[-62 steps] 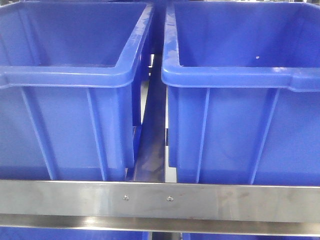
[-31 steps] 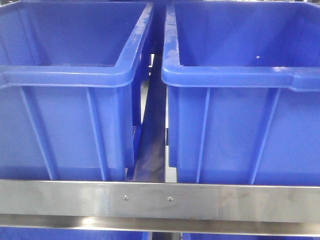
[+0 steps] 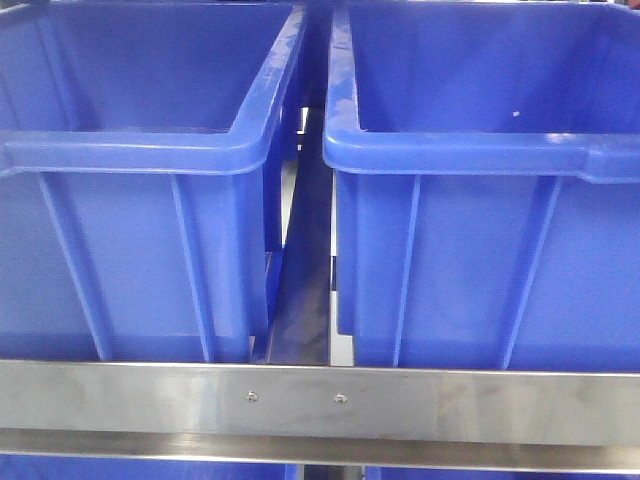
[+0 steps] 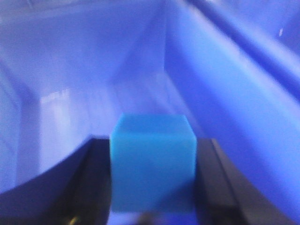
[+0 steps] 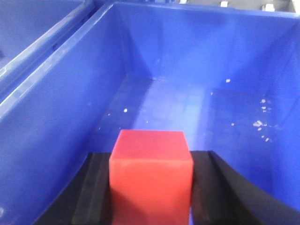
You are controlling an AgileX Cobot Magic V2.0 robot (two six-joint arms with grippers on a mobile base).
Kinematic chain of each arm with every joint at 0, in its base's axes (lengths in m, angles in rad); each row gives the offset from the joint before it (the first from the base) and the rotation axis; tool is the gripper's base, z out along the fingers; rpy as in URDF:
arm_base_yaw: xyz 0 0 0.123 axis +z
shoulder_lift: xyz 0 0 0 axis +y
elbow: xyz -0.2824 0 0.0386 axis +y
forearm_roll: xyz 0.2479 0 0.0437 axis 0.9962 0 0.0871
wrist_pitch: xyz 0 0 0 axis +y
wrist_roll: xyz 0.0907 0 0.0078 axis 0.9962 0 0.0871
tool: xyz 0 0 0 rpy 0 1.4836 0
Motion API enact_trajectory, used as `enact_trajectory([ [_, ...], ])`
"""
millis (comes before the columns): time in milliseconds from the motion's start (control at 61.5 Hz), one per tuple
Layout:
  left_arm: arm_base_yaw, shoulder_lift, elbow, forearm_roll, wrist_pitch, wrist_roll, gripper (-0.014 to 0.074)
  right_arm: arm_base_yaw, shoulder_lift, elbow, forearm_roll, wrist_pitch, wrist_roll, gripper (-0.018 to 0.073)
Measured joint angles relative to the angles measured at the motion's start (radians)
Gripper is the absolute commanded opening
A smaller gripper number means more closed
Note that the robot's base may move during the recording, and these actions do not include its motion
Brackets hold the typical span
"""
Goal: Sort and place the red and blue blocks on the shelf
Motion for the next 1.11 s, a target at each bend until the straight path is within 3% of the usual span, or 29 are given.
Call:
enact_trajectory([
  [309,0.000,0.000,0.000,0.000,0.000,0.000,0.0605,0.000,0.000,0.000,0.000,-0.002,-0.002,0.0552],
  [406,0.000,0.000,0.000,0.000,0.000,0.000,0.0570,0.000,0.000,0.000,0.000,-0.002,-0.002,0.0545],
  [520,0.000,-0.004,0.000,-0.005,0.000,0.000,0.0454,0.000,-0.014,0.000,0.000,-0.002,-0.002,0.0457],
  [731,0.003,-0.074,0.000,-0.005,0.004,0.000,0.0109,0.000,-0.112,0.000,-0.006,-0.002,-0.024,0.0110],
  [780,0.010,-0.090,0.000,-0.005,0.010,0.000,0.0137,0.000,-0.138,0.000,-0.006,-0.002,-0.028,0.0038],
  [959,0.075,-0.152,0.000,-0.062,0.071,0.000,0.0127,-0.010,-0.203,-0.001,-0.009,0.021,-0.033,0.0057],
  [1105,0.154,-0.231,0.022,-0.108,0.080,0.000,0.0127,-0.066,-0.261,-0.002,-0.009,0.160,-0.032,0.0056],
])
